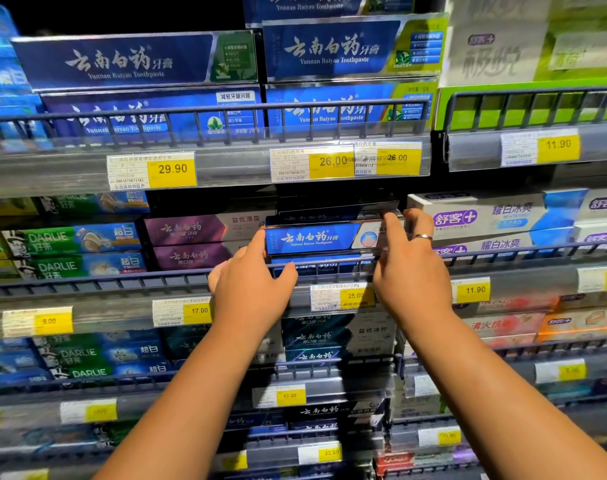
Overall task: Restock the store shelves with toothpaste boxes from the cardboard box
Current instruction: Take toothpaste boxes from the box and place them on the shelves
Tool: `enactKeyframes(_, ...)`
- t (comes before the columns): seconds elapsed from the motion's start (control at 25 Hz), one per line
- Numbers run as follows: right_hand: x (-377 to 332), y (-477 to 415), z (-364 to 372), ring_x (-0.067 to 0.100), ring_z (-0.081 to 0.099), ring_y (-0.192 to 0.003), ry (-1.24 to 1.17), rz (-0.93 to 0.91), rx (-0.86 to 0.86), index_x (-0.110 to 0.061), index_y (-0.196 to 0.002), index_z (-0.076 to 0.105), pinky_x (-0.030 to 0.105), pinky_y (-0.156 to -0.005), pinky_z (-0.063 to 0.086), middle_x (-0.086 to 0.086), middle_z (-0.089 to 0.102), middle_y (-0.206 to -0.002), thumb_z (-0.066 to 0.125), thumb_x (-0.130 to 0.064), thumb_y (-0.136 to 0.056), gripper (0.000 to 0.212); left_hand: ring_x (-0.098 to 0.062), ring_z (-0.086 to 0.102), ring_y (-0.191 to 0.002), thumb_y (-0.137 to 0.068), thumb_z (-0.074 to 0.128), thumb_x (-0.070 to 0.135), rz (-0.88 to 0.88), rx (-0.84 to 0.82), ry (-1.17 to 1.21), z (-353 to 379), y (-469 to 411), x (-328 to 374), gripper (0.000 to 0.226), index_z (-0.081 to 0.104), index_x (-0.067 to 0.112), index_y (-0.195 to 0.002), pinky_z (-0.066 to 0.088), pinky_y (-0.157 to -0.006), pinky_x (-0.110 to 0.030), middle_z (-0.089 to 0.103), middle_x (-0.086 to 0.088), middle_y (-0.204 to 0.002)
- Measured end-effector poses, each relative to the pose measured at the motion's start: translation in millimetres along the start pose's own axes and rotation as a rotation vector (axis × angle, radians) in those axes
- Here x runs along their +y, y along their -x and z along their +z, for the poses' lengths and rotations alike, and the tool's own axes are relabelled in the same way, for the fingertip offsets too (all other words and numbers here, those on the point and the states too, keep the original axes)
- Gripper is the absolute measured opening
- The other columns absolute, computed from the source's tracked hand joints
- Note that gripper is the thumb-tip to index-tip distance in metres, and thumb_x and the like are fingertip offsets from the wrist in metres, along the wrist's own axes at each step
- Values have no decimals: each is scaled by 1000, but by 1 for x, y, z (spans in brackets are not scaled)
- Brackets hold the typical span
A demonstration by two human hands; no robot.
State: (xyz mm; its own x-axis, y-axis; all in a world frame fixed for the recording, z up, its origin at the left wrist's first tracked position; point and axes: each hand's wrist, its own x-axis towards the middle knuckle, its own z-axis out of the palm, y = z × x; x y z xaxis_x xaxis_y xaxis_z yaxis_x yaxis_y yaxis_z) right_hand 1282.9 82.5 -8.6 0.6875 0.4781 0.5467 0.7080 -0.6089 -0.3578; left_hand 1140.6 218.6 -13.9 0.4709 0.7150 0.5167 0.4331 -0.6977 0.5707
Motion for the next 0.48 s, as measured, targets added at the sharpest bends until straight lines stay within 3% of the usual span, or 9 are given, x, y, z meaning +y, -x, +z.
enactKeyframes(0.16,0,9,1,37,61,-83,-91,-8,26,-23,-146,23,44,-71,54,10,10,-151,58,-16,-84,72,-25,47,-116,-84,55,47,-54,-44,-101,-3,1,0,60,34,40,-140,28,-101,-42,54,4,-120)
enactKeyframes(0.24,4,17,2,31,61,-78,-174,-12,61,-24,-147,23,41,-66,53,8,16,-148,58,-17,-83,73,-30,34,-124,-83,59,47,-92,40,-124,-2,10,5,72,28,31,-146,21,-105,-45,40,-3,-131)
enactKeyframes(0.36,16,35,3,22,59,-72,-309,-25,111,-23,-144,32,33,-62,49,4,29,-139,59,-16,-84,66,-24,36,-119,-80,62,39,143,200,-13,9,36,23,55,46,28,-132,23,-102,-41,44,-1,-124)
enactKeyframes(0.48,46,60,4,12,54,-86,-443,55,119,-28,-140,40,29,-72,48,-2,37,-131,59,-16,-87,59,-12,47,-112,-82,58,33,310,-20,219,41,66,48,43,53,27,-125,35,-101,-31,52,7,-117)
